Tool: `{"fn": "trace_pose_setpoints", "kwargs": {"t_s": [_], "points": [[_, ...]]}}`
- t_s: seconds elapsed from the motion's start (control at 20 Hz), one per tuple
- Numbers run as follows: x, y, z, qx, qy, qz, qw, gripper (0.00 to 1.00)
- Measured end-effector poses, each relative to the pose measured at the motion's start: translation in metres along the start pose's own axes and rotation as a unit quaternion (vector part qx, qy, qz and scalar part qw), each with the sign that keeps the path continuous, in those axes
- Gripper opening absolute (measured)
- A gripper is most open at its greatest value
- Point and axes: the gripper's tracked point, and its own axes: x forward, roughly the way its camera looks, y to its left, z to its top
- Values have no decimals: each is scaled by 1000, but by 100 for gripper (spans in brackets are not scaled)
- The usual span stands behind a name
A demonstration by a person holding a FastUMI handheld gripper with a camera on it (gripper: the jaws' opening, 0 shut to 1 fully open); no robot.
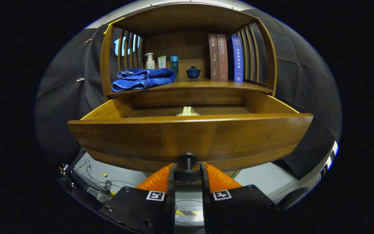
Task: Pull open the drawer, take out the items inside it, and place them on the countertop above the cabinet.
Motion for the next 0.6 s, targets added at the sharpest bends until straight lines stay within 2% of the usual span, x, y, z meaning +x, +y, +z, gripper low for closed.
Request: {"fn": "trace_pose_setpoints", "kwargs": {"t_s": [0.2,0.3,0.45,0.6], "points": [[-7,2,-4,7,13,2,1000,39],[-23,4,11,29,-8,9,1000,51],[-55,-2,62,31,-48,0,998,99],[-59,3,111,19,-54,8,998,99]]}}
